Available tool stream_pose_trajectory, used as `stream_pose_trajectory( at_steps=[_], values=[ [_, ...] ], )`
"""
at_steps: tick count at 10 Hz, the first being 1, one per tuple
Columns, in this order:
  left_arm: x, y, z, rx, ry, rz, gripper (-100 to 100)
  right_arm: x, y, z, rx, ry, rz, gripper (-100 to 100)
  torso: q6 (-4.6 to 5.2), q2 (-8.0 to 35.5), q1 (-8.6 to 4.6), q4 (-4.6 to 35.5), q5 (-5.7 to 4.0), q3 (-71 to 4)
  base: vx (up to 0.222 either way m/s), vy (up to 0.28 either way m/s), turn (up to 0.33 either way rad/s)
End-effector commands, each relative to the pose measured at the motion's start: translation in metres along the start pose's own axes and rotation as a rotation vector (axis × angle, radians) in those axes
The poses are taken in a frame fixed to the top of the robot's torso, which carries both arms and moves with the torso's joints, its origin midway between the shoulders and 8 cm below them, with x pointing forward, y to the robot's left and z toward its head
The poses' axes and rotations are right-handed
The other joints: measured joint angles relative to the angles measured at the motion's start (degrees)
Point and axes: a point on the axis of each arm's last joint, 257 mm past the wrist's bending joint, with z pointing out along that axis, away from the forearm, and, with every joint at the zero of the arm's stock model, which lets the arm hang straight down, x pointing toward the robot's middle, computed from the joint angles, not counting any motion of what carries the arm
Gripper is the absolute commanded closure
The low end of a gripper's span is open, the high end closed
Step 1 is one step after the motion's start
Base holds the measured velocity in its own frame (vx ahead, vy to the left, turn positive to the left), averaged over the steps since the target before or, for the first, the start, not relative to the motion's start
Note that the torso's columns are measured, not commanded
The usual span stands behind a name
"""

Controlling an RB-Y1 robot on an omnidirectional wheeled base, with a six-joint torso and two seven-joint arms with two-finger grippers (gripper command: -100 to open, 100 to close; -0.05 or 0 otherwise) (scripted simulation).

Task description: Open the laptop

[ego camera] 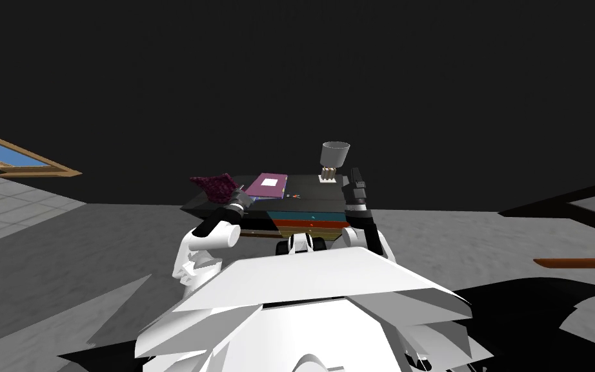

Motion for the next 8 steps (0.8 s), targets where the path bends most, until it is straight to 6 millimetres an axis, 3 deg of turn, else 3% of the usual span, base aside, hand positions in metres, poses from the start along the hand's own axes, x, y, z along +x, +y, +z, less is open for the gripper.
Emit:
stream_pose_trajectory(
  at_steps=[1, 2, 3, 8],
  values=[
    [0.0048, -0.0096, -0.0103, 0.005, 0.003, 0.000, -100, 0.0000, 0.0000, 0.0000, 0.000, 0.000, 0.000, 0, 0.01, 0.0, 0.00, 0.0, 0.01, 0.0, 0.004, 0.005, -0.016],
    [0.0023, -0.0056, -0.0080, -0.001, -0.002, 0.000, -100, 0.0000, 0.0000, 0.0000, 0.000, 0.000, 0.000, 0, 0.01, 0.0, 0.02, 0.0, 0.02, 0.0, 0.000, 0.000, 0.000],
    [0.0018, -0.0047, -0.0082, -0.004, -0.004, 0.000, 0, 0.0000, 0.0000, 0.0000, 0.000, 0.000, 0.000, 0, 0.00, 0.0, 0.03, 0.0, 0.02, 0.0, 0.000, 0.000, 0.000],
    [0.0023, -0.0044, -0.0080, -0.005, -0.002, -0.001, 0, 0.0000, 0.0000, 0.0000, 0.000, 0.000, 0.000, 0, -0.02, -0.1, 0.13, -0.1, 0.10, -0.1, 0.000, 0.001, -0.002]
  ],
)
